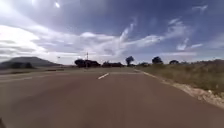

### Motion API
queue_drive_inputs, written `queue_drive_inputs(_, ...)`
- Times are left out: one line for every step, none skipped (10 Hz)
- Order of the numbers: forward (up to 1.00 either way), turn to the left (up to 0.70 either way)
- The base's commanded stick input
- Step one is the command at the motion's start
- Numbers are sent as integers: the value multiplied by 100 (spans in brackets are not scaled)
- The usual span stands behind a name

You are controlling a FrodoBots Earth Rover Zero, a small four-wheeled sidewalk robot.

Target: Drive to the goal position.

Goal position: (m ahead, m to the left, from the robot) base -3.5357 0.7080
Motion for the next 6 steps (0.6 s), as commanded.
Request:
queue_drive_inputs(100,0)
queue_drive_inputs(100,0)
queue_drive_inputs(100,0)
queue_drive_inputs(100,0)
queue_drive_inputs(100,0)
queue_drive_inputs(100,0)
